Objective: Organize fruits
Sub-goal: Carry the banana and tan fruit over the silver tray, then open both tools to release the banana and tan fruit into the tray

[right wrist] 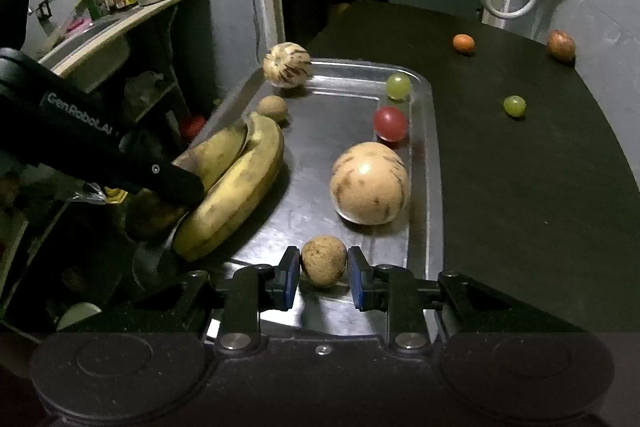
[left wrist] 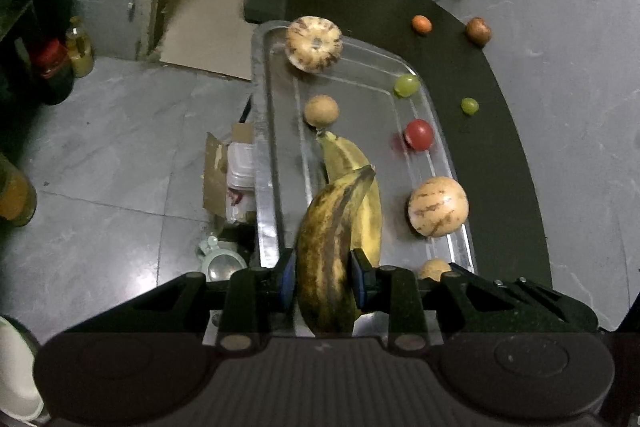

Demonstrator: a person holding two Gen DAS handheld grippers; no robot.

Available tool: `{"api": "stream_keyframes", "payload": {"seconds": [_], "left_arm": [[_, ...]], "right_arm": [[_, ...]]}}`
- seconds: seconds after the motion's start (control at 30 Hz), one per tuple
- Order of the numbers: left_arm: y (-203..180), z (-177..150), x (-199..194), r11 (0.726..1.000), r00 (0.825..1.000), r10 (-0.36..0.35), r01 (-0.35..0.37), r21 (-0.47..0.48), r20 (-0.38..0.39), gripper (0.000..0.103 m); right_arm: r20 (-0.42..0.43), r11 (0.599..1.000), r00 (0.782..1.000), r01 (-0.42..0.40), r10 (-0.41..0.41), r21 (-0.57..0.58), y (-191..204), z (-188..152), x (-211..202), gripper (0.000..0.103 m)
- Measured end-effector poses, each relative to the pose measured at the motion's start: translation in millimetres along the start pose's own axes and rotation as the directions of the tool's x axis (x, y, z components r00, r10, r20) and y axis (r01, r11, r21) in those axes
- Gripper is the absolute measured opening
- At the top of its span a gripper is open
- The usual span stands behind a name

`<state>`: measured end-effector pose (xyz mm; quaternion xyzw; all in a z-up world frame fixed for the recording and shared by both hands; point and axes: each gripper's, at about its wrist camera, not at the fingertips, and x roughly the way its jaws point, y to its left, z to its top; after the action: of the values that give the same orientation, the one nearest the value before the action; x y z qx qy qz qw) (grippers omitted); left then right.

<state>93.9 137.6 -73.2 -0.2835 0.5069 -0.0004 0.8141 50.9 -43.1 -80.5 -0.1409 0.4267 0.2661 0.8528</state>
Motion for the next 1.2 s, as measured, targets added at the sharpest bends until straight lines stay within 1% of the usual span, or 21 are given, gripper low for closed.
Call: {"api": "stream_keyframes", "payload": {"seconds": [0.13,0.23,0.37,0.5,0.6,0.73,0.83,0.9,0.93,0.97,1.0,1.07,1.2], "left_arm": [[-6.8,-2.5,7.4,0.999,0.999,-0.036,0.036,0.002,-0.021,0.031],[-10.4,-2.9,9.1,1.000,0.999,-0.029,0.029,0.007,-0.015,0.032],[-0.4,-1.7,7.7,0.999,0.999,-0.032,0.031,-0.041,-0.017,0.033],[-1.6,-1.1,7.3,1.000,1.000,-0.018,0.018,-0.020,-0.020,0.034],[-1.6,-0.7,6.2,1.000,1.000,-0.002,0.001,-0.012,-0.025,0.038],[-0.7,-0.8,4.8,1.000,1.000,-0.004,0.004,-0.004,-0.028,0.039],[-2.8,-1.2,2.4,1.000,1.000,-0.005,0.005,0.013,-0.027,0.040],[-3.7,-1.4,-0.1,1.000,1.000,-0.008,0.009,0.020,-0.024,0.043],[-4.1,-1.4,-1.6,1.000,1.000,-0.009,0.009,0.023,-0.021,0.045],[-4.6,-1.6,-3.5,1.000,1.000,-0.010,0.010,0.025,-0.017,0.048],[-4.8,-1.5,-4.4,1.000,1.000,-0.011,0.011,0.027,-0.016,0.051],[-5.8,-2.3,-7.9,0.999,1.000,-0.011,0.011,0.032,-0.012,0.064],[-9.1,-3.4,-17.1,0.999,1.000,-0.006,0.005,0.053,0.011,0.079]], "right_arm": [[-0.008,0.999,0.999,0.038,-0.038,-0.002,-2.6,-2.1,1.8,0.028],[-0.006,0.999,0.999,0.045,-0.045,-0.001,-2.4,-4.2,0.9,0.028],[-0.004,0.998,0.999,0.055,-0.055,-0.005,-0.6,-5.1,1.2,0.030],[-0.003,0.998,0.998,0.057,-0.057,-0.001,0.5,-5.8,-0.1,0.031],[-0.005,0.998,0.998,0.056,-0.056,0.001,1.4,-5.3,-1.0,0.033],[0.001,0.998,0.998,0.060,-0.060,0.000,2.7,-4.5,-3.0,0.035],[0.012,0.998,0.998,0.066,-0.066,0.003,3.7,-3.7,-6.7,0.043],[0.021,0.997,0.997,0.071,-0.071,0.005,4.1,-3.6,-10.3,0.046],[0.026,0.997,0.997,0.075,-0.075,0.007,4.7,-3.9,-12.0,0.051],[0.031,0.997,0.996,0.079,-0.079,0.011,5.3,-4.5,-14.2,0.059],[0.037,0.997,0.996,0.081,-0.082,0.015,5.6,-5.1,-16.4,0.063],[0.049,0.996,0.995,0.083,-0.084,0.031,5.2,-6.2,-20.8,0.073],[0.070,0.994,0.993,0.096,-0.100,0.050,7.2,-8.5,-27.6,0.083]]}}
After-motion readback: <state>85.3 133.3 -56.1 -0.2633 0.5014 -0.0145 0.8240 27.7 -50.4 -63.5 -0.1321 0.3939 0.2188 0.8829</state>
